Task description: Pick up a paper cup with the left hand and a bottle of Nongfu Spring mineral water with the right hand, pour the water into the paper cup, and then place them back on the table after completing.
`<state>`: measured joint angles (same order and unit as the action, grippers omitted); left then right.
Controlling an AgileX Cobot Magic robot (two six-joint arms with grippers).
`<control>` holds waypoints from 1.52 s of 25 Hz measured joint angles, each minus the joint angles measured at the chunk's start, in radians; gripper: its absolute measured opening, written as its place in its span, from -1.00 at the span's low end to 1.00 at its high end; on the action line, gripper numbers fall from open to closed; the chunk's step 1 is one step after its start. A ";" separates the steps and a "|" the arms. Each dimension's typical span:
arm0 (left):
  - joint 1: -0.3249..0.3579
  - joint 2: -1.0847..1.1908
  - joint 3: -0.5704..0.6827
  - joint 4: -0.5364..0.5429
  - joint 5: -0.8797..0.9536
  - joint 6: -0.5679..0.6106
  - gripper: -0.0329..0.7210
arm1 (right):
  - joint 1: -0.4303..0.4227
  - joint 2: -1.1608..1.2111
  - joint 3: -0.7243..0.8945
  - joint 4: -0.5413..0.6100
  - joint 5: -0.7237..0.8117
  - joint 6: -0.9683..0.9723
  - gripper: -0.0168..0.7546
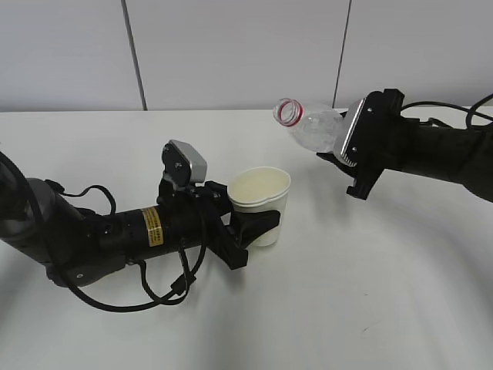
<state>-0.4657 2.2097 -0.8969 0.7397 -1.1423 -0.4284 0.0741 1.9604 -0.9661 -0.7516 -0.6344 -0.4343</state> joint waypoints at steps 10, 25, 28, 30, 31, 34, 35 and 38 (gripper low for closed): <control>0.000 0.000 0.000 -0.017 0.000 -0.001 0.13 | 0.000 -0.006 0.000 0.022 0.039 -0.156 0.22; 0.000 0.000 0.000 -0.019 0.000 -0.005 0.13 | 0.000 -0.008 -0.019 0.072 0.064 -0.312 0.22; 0.000 0.000 0.000 -0.019 0.000 -0.005 0.13 | 0.000 -0.008 -0.019 0.079 0.069 -0.344 0.22; 0.000 0.000 0.000 -0.019 0.000 -0.006 0.13 | 0.000 -0.008 -0.019 0.093 0.069 -0.366 0.22; 0.000 0.000 0.000 -0.019 0.000 -0.006 0.13 | 0.000 -0.008 -0.021 0.106 0.071 -0.379 0.22; 0.000 0.000 0.000 -0.019 0.000 -0.007 0.13 | 0.000 -0.008 -0.030 0.117 0.080 -0.400 0.22; 0.000 0.000 0.000 -0.019 0.000 -0.007 0.13 | 0.000 -0.008 -0.032 0.119 0.080 -0.405 0.22; 0.000 0.000 0.000 -0.019 0.000 -0.008 0.13 | 0.002 -0.008 -0.032 0.123 0.080 -0.419 0.22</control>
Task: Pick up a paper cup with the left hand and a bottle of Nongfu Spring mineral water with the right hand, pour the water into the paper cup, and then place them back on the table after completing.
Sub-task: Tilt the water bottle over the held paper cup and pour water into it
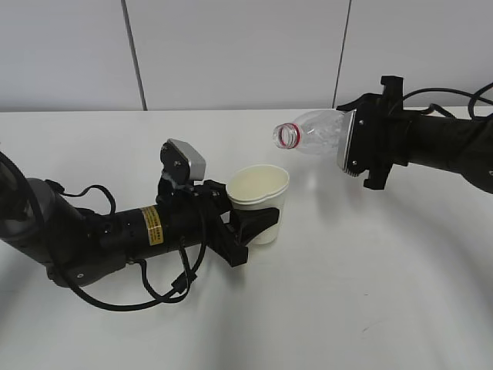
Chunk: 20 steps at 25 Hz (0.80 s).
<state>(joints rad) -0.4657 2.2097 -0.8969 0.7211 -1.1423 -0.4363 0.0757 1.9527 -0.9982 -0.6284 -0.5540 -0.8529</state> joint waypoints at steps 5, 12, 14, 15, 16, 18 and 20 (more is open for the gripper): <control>0.000 0.000 0.000 0.000 0.000 0.000 0.13 | 0.000 0.000 0.000 0.001 0.000 -0.034 0.22; 0.000 0.000 0.000 0.000 0.000 0.000 0.13 | 0.000 0.000 -0.002 0.001 0.002 -0.071 0.22; 0.000 0.000 0.000 0.000 0.000 0.000 0.13 | 0.002 0.000 -0.006 0.001 0.002 -0.077 0.22; 0.000 0.000 0.000 0.000 0.000 0.000 0.13 | 0.004 0.000 -0.009 0.004 0.007 -0.085 0.22; 0.000 0.000 0.000 0.002 0.000 0.000 0.13 | 0.009 0.000 -0.014 0.011 0.008 -0.094 0.22; 0.000 0.000 0.000 0.003 0.000 0.000 0.13 | 0.024 0.000 -0.018 0.036 0.011 -0.120 0.22; 0.000 0.000 0.000 0.003 0.000 0.000 0.13 | 0.038 0.000 -0.018 0.057 0.011 -0.150 0.22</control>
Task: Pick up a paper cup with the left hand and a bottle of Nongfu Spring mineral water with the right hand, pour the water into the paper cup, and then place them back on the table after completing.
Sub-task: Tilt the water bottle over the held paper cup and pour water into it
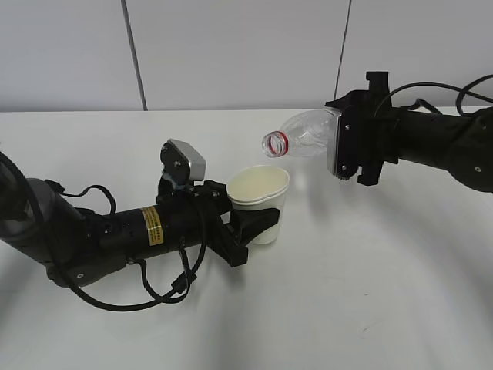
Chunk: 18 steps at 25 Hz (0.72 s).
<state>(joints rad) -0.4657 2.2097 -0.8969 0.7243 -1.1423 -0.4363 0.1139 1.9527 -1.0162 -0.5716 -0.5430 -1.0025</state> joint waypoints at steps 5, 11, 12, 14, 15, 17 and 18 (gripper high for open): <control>0.000 0.000 0.000 0.000 0.000 0.000 0.13 | 0.005 0.000 0.000 0.027 0.005 -0.034 0.22; 0.000 0.000 0.000 0.001 0.000 0.000 0.13 | 0.005 0.000 0.000 0.031 0.006 -0.069 0.22; 0.000 0.000 0.000 0.001 0.000 0.000 0.13 | 0.005 0.000 0.000 0.031 0.006 -0.069 0.22; 0.000 0.000 0.000 0.003 0.000 0.000 0.13 | 0.005 0.000 0.000 0.031 0.006 -0.075 0.22; 0.000 0.000 0.000 0.004 0.000 0.000 0.13 | 0.005 0.000 0.000 0.031 0.006 -0.077 0.22; 0.000 0.000 0.000 0.006 0.000 0.000 0.13 | 0.005 0.000 0.000 0.032 0.006 -0.084 0.22; 0.000 0.000 0.000 0.006 0.000 0.000 0.13 | 0.005 0.000 0.000 0.034 0.007 -0.089 0.22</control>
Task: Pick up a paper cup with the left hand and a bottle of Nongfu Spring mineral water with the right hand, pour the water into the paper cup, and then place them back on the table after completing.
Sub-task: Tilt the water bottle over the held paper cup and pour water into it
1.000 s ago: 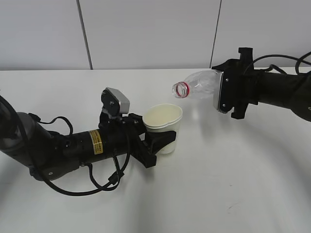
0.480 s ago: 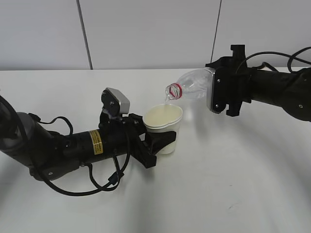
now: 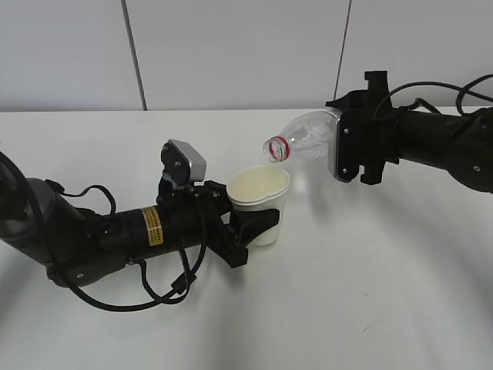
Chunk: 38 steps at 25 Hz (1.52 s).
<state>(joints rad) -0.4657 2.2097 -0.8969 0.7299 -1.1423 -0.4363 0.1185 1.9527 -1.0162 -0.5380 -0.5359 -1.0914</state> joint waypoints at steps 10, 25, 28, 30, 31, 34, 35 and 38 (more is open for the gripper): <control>0.000 0.000 0.000 0.000 0.000 0.000 0.13 | 0.002 0.000 0.000 0.029 0.002 -0.055 0.22; 0.000 0.000 0.000 0.003 0.000 0.000 0.13 | 0.002 0.000 0.000 0.036 0.002 -0.106 0.22; 0.000 0.000 0.000 0.003 0.000 0.000 0.13 | 0.002 0.000 0.000 0.037 -0.002 -0.107 0.22; 0.000 0.000 0.000 0.003 0.000 0.000 0.13 | 0.002 0.000 0.000 0.040 -0.002 -0.114 0.22; 0.000 0.000 0.000 0.004 0.000 0.000 0.13 | 0.002 0.000 0.000 0.040 -0.002 -0.115 0.22; 0.000 0.000 0.000 0.006 0.000 0.000 0.13 | 0.002 0.000 0.000 0.051 -0.002 -0.122 0.21; 0.000 0.000 0.000 0.006 0.000 0.000 0.13 | 0.002 0.000 0.000 0.058 -0.003 -0.124 0.21; 0.000 0.000 0.000 0.006 0.000 0.000 0.13 | 0.002 0.000 0.000 0.073 -0.017 -0.132 0.21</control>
<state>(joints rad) -0.4657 2.2097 -0.8969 0.7358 -1.1423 -0.4363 0.1201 1.9527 -1.0162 -0.4645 -0.5532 -1.2235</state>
